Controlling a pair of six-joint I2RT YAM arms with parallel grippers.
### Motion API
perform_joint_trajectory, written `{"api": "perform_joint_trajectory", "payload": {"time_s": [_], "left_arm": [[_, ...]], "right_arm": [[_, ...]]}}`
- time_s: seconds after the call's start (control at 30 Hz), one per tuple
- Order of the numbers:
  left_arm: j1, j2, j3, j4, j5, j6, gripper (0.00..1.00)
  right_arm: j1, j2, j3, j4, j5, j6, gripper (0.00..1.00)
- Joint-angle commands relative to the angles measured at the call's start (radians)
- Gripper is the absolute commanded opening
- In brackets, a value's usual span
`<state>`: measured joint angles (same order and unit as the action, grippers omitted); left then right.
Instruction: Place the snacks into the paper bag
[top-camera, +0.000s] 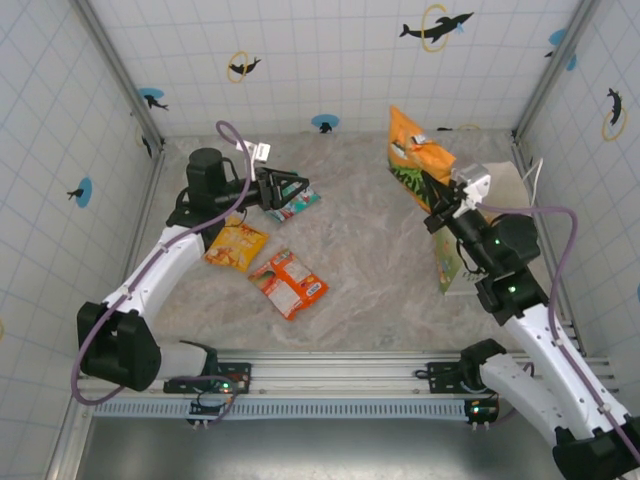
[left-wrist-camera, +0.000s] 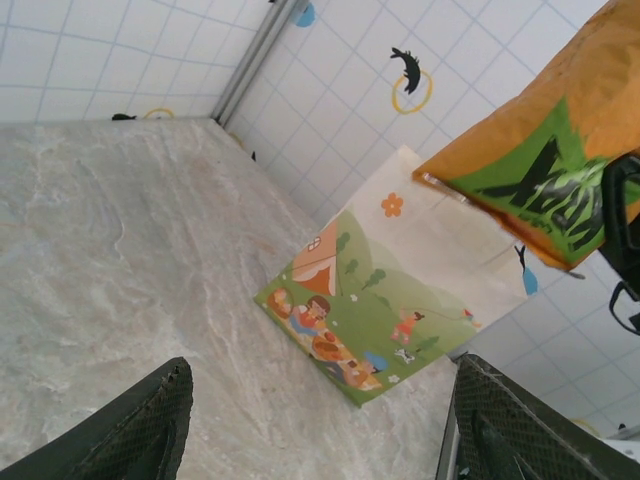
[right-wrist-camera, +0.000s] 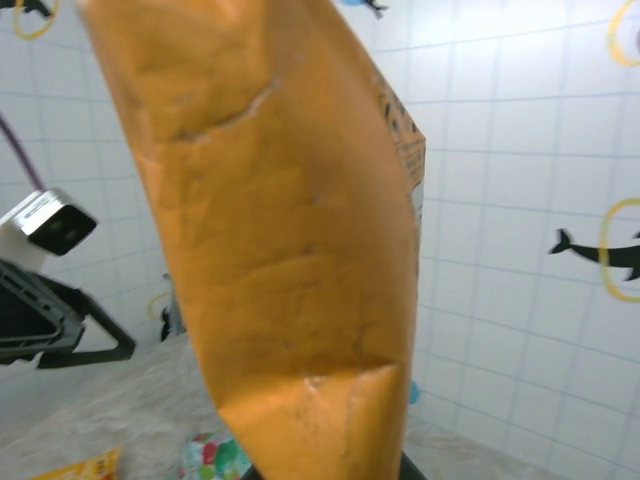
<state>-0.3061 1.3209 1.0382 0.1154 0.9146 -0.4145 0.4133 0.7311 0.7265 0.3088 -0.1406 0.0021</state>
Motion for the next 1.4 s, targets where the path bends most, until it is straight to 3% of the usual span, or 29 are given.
{"api": "perform_joint_trajectory", "payload": {"time_s": [0.0, 0.17, 0.53, 0.7, 1.03, 1.37], "left_arm": [[-0.011, 0.011, 0.032, -0.008, -0.02, 0.039, 0.7], [-0.019, 0.025, 0.035, -0.008, -0.033, 0.05, 0.7], [-0.056, 0.058, 0.037, -0.01, -0.086, 0.075, 0.7], [-0.068, 0.073, 0.042, -0.007, -0.091, 0.079, 0.7], [-0.079, 0.093, 0.041, -0.003, -0.088, 0.078, 0.7], [-0.087, 0.095, 0.03, 0.011, -0.087, 0.06, 0.7]], "right_arm": [[-0.008, -0.038, 0.04, 0.018, 0.065, -0.017, 0.06], [-0.01, -0.065, 0.055, 0.046, 0.143, -0.031, 0.07], [-0.01, -0.11, 0.102, 0.034, 0.453, -0.139, 0.06], [-0.01, -0.123, 0.087, -0.045, 0.58, -0.191, 0.07], [-0.023, -0.171, -0.037, -0.134, 0.66, -0.154, 0.08], [-0.133, -0.177, -0.115, -0.196, 0.568, -0.043, 0.11]]}}
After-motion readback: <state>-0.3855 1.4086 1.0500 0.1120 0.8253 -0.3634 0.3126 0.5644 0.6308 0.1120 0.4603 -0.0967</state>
